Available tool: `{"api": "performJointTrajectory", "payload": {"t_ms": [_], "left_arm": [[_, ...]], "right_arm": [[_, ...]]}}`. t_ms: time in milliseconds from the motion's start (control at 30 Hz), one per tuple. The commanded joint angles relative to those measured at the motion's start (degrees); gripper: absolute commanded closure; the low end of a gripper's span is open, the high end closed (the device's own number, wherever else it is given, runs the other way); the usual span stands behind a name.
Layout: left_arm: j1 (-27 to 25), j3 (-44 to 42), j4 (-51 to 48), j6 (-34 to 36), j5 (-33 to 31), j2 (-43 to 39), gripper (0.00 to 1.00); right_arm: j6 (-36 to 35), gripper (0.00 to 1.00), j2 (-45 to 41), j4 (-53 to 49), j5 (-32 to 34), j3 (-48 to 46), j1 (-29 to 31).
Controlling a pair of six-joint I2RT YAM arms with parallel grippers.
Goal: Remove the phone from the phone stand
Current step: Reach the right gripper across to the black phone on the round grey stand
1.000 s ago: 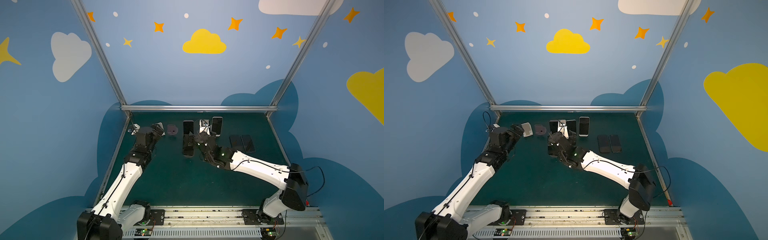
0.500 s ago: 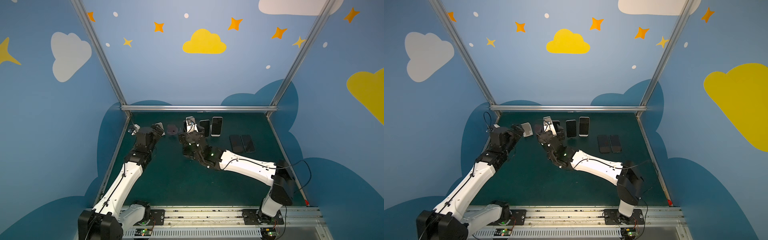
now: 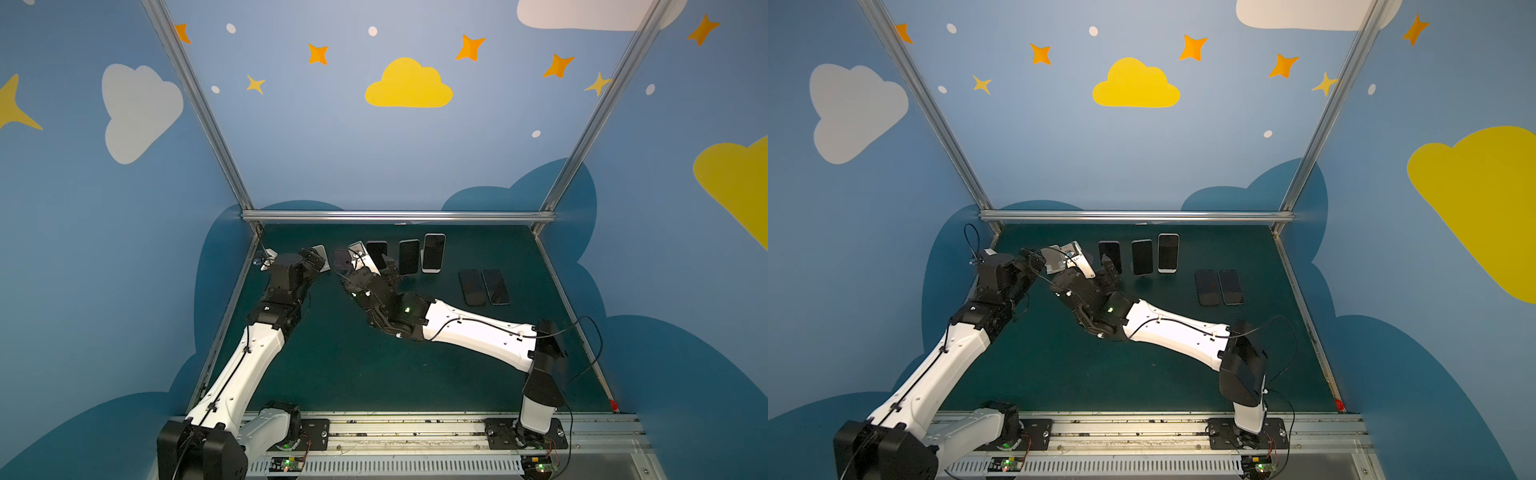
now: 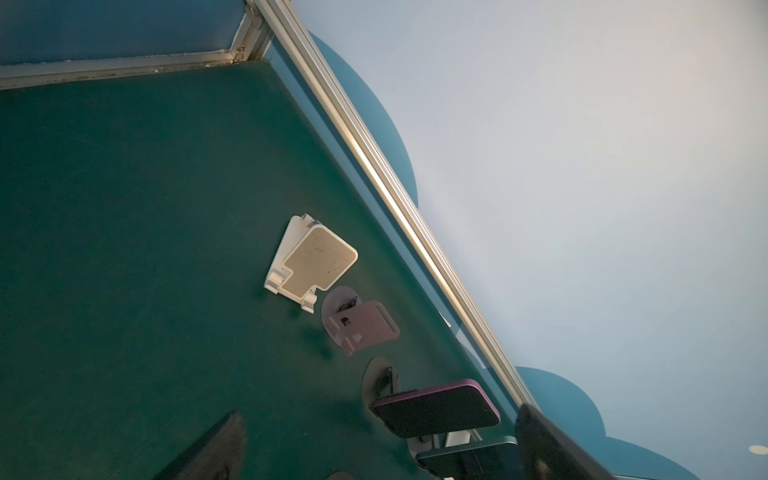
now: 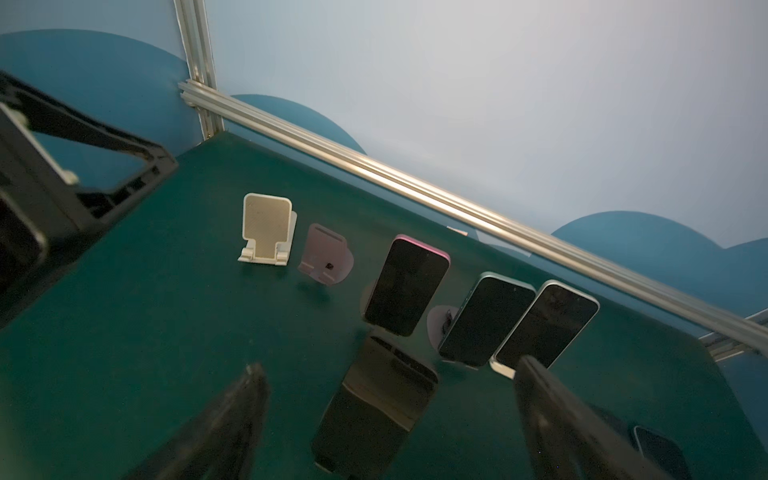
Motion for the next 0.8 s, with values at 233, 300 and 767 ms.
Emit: {"api": "performJointTrajectory", "payload": {"t_ms": [233,300,767], "left_arm": [[0.4,0.3,0.7,0.3,0.2,0.5,0.0],[0.4,0.2,0.7,0.2,0.5,0.7,0.0],[0.4,0.4,0.8,-0.2,1.3,0.7,0.0]], "right_arm": [[21.1,0.07,-2.2,-10.4,-13.7,1.7,-6.0],[23.4,0.07,-2.2,-10.2,-15.6,1.2,-7.2],[28.5,0.07,8.1,-12.0,-9.2,7.6,-8.5]]}}
